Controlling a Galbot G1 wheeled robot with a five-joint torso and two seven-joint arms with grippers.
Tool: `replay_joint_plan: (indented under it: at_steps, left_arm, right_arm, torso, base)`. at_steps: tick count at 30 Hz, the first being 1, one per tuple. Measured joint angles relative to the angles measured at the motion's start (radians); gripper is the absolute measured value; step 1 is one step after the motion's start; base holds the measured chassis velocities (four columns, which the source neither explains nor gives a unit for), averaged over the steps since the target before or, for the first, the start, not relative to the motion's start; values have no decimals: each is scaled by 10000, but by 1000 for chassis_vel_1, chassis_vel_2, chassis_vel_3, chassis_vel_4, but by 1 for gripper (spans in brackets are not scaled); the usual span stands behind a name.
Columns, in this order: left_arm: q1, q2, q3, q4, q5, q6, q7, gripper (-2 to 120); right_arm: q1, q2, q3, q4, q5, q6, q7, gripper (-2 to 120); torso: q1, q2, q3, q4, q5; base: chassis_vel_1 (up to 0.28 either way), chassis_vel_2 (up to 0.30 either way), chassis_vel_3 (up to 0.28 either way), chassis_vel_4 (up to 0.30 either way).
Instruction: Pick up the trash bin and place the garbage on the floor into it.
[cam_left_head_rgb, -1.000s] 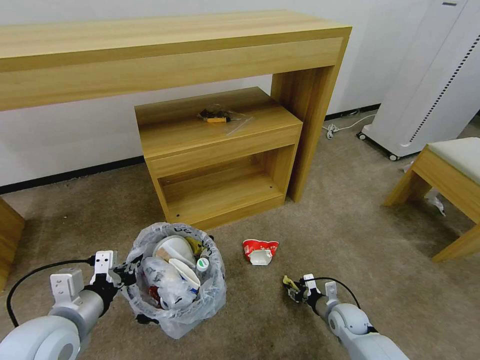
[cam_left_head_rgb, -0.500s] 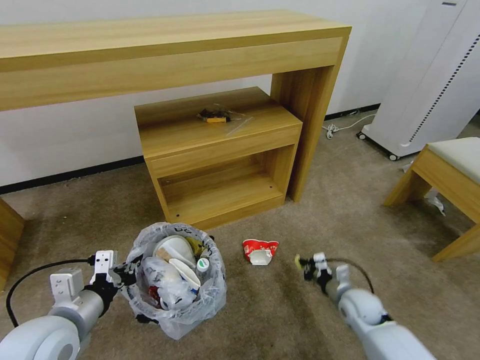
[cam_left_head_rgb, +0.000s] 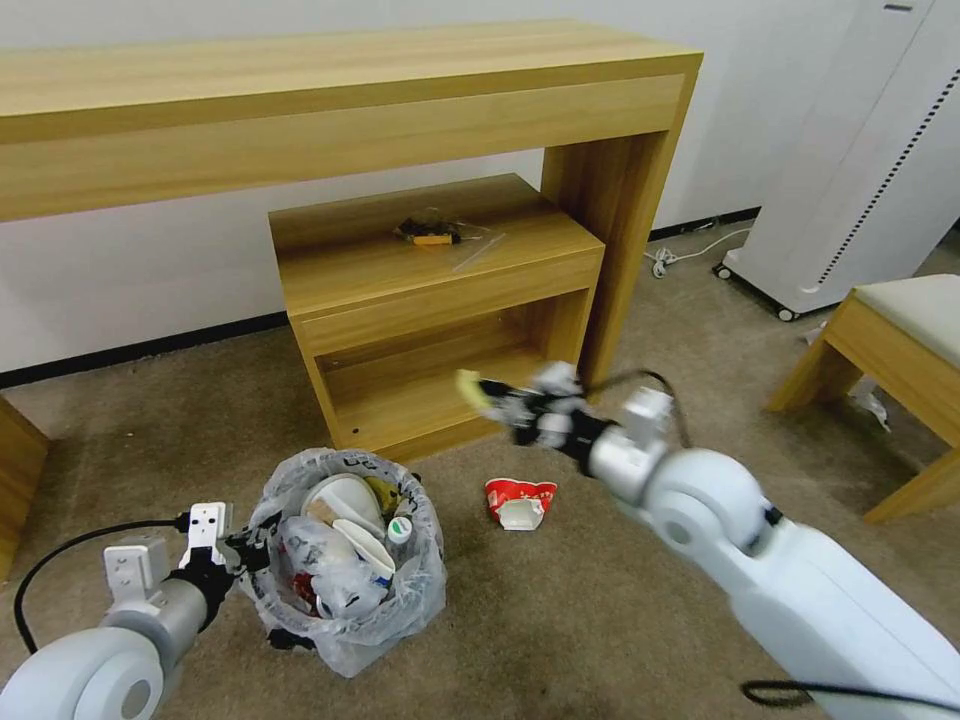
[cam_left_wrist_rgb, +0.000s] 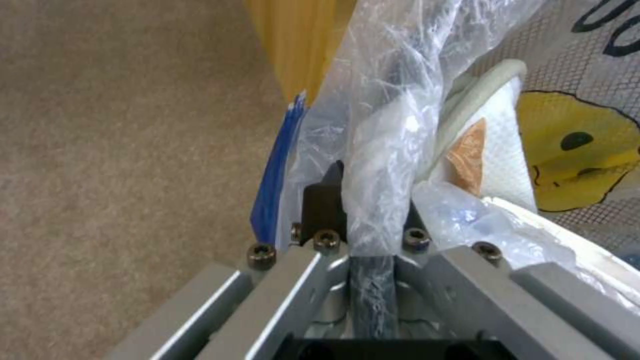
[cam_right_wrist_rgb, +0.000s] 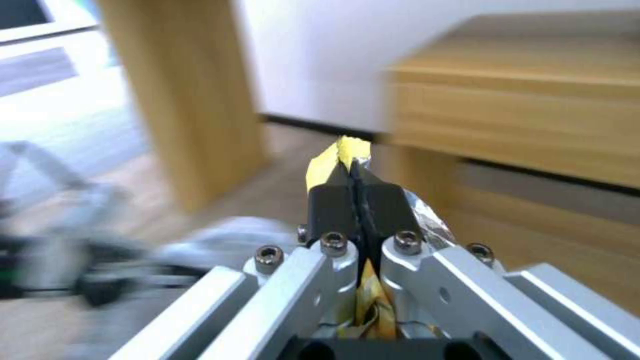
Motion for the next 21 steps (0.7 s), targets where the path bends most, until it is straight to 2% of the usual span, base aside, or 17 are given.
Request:
replay_joint_plan:
  at_steps: [1,4,7,11,14,18,20,21]
  left_arm:
    - [0,0,0,0,0,0,0,0]
    - [-26,6,-13,25,-33,0,-22,0]
    - [-21,5,-37,25,-51,0,-27,0]
    - [-19,-3,-49,20,-59,0,-32,0]
    - [-32,-27,-17,17,-64,0,-31,0]
    - [-41,-34,8,17,-60,0,-31,0]
    - [-52,-28,18,-25,-60,1,-36,0]
    - [-52,-28,18,-25,-60,1,-36,0]
  right_arm:
    - [0,0,0,0,0,0,0,0]
    - [512,474,-1573,-79,283,-115,288,0]
    - [535,574,-2143,-225,257,-182,319,0]
    - [530,616,-2373,-383,118,-259,302,0]
    - [581,762,-2516,-629,72,-271,393,19]
    - [637,787,-2533,-690,92,-270,440,24]
    - [709,798,-2590,-810,134,-309,481,39]
    - [709,798,-2590,-810,134,-309,481,39]
  torso:
    - [0,0,0,0,0]
    - [0,0,-1,-3,2]
    - [0,0,0,-4,2]
    - [0,0,0,-4,2]
    - [0,0,-1,-5,3]
    - [0,0,-1,-4,3]
    - [0,0,-1,-5,3]
    - [0,0,-1,-5,3]
  base:
    - [0,0,0,0]
    - [0,0,0,0]
    - [0,0,0,0]
    - [0,0,0,0]
    - [0,0,0,0]
    - [0,0,0,0]
    - [0,0,0,0]
    - [0,0,0,0]
